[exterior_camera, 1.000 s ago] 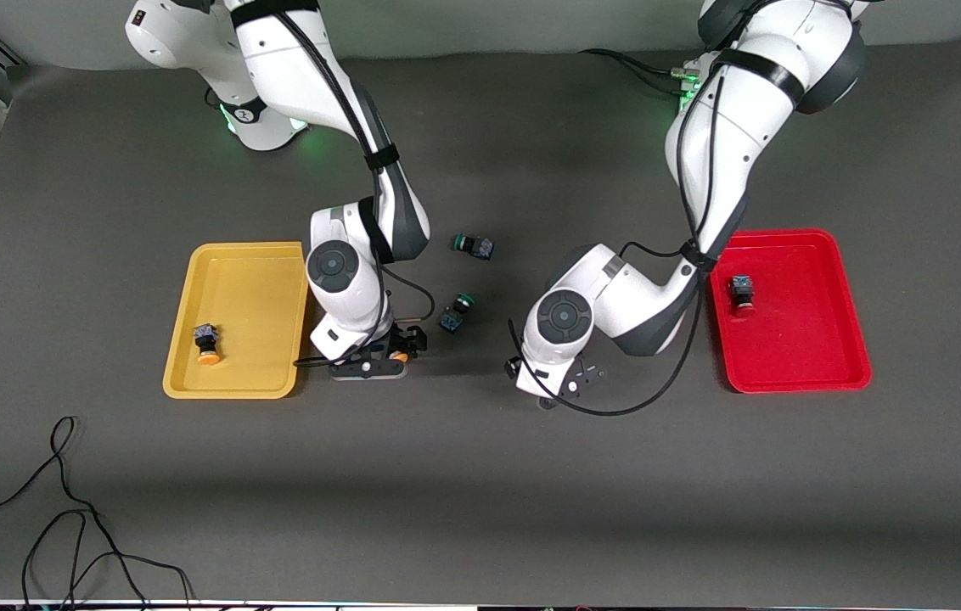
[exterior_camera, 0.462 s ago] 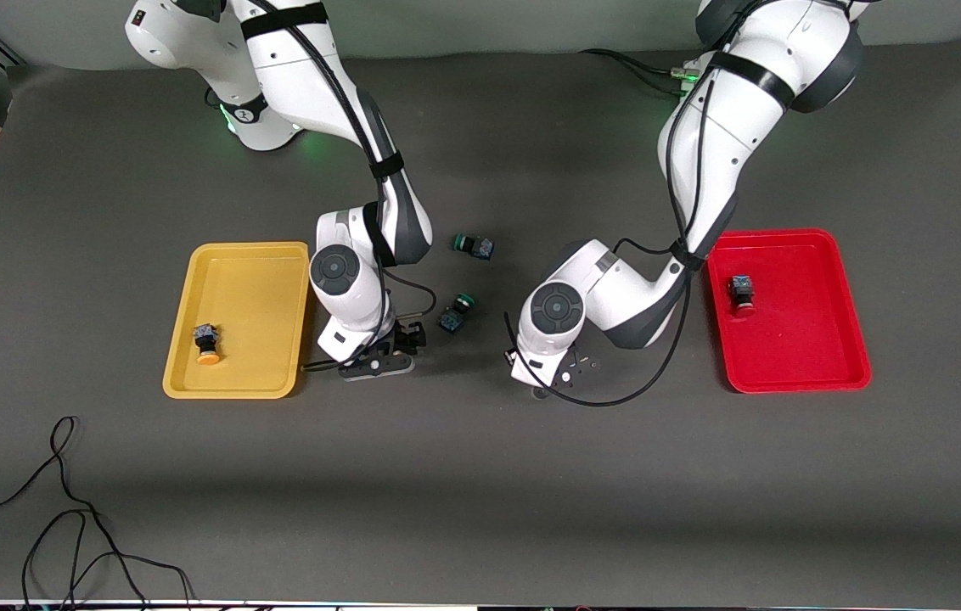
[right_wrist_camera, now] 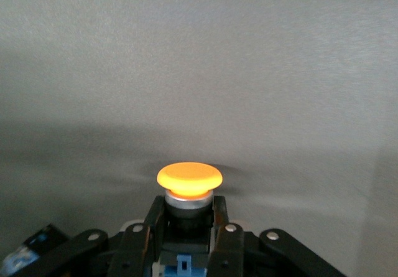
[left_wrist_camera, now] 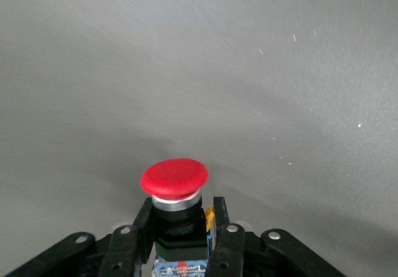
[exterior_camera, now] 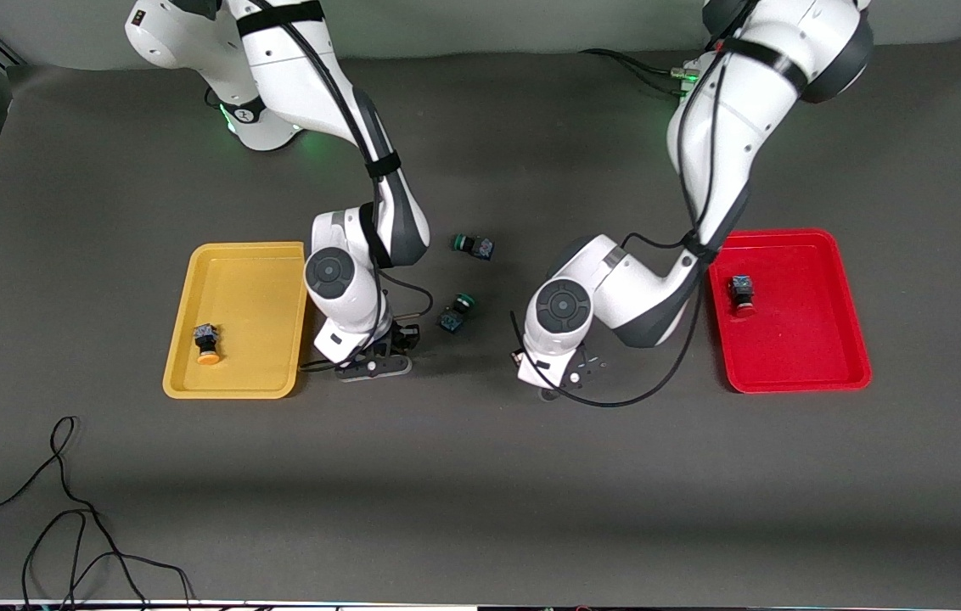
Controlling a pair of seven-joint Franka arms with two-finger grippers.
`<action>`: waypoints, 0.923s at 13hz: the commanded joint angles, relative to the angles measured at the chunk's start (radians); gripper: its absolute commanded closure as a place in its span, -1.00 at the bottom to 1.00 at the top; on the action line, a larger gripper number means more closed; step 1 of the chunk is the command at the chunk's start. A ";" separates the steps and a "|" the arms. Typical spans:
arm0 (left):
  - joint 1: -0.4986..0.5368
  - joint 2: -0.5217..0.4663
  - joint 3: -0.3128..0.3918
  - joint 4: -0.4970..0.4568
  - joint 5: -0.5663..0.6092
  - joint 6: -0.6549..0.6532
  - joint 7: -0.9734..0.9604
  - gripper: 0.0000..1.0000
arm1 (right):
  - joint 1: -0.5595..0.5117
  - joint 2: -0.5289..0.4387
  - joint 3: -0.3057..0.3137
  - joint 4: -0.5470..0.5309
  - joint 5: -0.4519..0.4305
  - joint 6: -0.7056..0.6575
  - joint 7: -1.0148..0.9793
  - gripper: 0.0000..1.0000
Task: Place red and yellow buttons in trays
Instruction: 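Grasp the yellow button with the right gripper while the left gripper grasps red, then carry the yellow button to the yellow tray while the left gripper carries red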
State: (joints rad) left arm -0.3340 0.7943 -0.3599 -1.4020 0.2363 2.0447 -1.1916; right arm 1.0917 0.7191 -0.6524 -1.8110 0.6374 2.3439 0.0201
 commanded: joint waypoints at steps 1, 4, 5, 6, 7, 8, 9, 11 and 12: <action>0.062 -0.170 -0.002 -0.046 -0.008 -0.176 0.119 1.00 | -0.006 -0.085 -0.091 0.051 0.022 -0.196 -0.012 0.73; 0.168 -0.344 -0.005 -0.133 -0.069 -0.316 0.333 1.00 | -0.001 -0.154 -0.177 0.074 -0.014 -0.351 0.032 0.73; 0.224 -0.415 -0.005 -0.203 -0.078 -0.320 0.418 1.00 | 0.000 -0.179 -0.200 0.075 -0.056 -0.373 0.034 0.73; 0.277 -0.494 -0.005 -0.298 -0.078 -0.310 0.514 1.00 | -0.001 -0.199 -0.207 0.068 -0.091 -0.386 0.034 0.73; 0.332 -0.562 -0.005 -0.381 -0.080 -0.299 0.605 1.00 | -0.001 -0.214 -0.228 0.064 -0.125 -0.403 0.031 0.73; 0.393 -0.610 -0.005 -0.438 -0.080 -0.290 0.691 1.00 | -0.001 -0.216 -0.258 0.055 -0.157 -0.429 0.017 0.73; 0.448 -0.644 -0.001 -0.478 -0.078 -0.284 0.795 1.00 | -0.003 -0.219 -0.298 0.041 -0.178 -0.434 -0.012 0.73; 0.562 -0.667 0.004 -0.529 -0.075 -0.255 0.965 1.00 | -0.003 -0.230 -0.399 -0.017 -0.183 -0.434 -0.162 0.73; 0.611 -0.661 0.004 -0.551 -0.074 -0.223 1.034 1.00 | -0.003 -0.230 -0.439 -0.054 -0.183 -0.423 -0.227 0.73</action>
State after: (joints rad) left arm 0.1926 0.1775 -0.3496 -1.8594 0.1759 1.7537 -0.2892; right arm 1.0823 0.5235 -1.0204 -1.7913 0.4696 1.9174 -0.0921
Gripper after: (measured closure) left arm 0.590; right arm 0.661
